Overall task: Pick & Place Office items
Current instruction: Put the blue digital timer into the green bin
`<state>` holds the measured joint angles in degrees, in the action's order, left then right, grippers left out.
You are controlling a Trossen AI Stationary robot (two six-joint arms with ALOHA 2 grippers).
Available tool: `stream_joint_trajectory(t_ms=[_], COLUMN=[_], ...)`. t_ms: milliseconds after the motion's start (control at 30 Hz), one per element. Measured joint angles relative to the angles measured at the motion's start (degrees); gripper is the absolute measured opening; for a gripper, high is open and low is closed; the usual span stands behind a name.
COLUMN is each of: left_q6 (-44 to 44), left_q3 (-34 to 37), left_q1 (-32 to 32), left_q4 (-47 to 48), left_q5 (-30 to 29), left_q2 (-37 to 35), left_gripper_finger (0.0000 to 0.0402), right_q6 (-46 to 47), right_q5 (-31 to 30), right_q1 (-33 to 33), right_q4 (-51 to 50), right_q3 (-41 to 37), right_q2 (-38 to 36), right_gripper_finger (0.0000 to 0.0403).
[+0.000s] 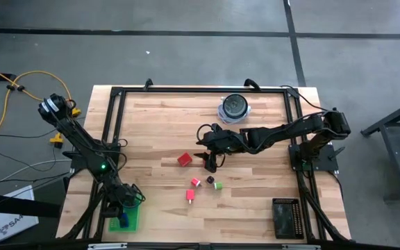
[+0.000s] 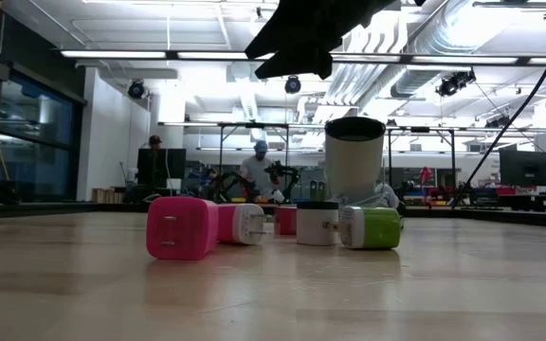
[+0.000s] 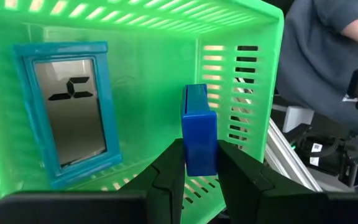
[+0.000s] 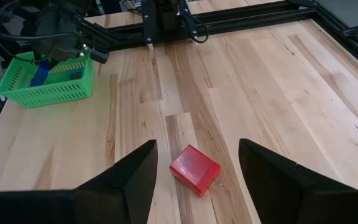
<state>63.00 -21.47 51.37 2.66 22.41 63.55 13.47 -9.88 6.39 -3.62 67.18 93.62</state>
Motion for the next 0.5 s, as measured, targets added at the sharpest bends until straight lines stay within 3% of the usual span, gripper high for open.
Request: stream_joint_trajectory(t_ms=[500], left_q6=[-2.8], left_q3=[0.0], left_q1=[0.0], left_q4=[0.1], left_q5=[-1.7], left_q2=[0.0], left_gripper_finger=[0.0081], right_q6=[0.0], right_q5=[0.0], right_q1=[0.0], right_q4=[0.0], right_q3=[0.0], right_q2=[0.0], right_gripper_finger=[0.0213])
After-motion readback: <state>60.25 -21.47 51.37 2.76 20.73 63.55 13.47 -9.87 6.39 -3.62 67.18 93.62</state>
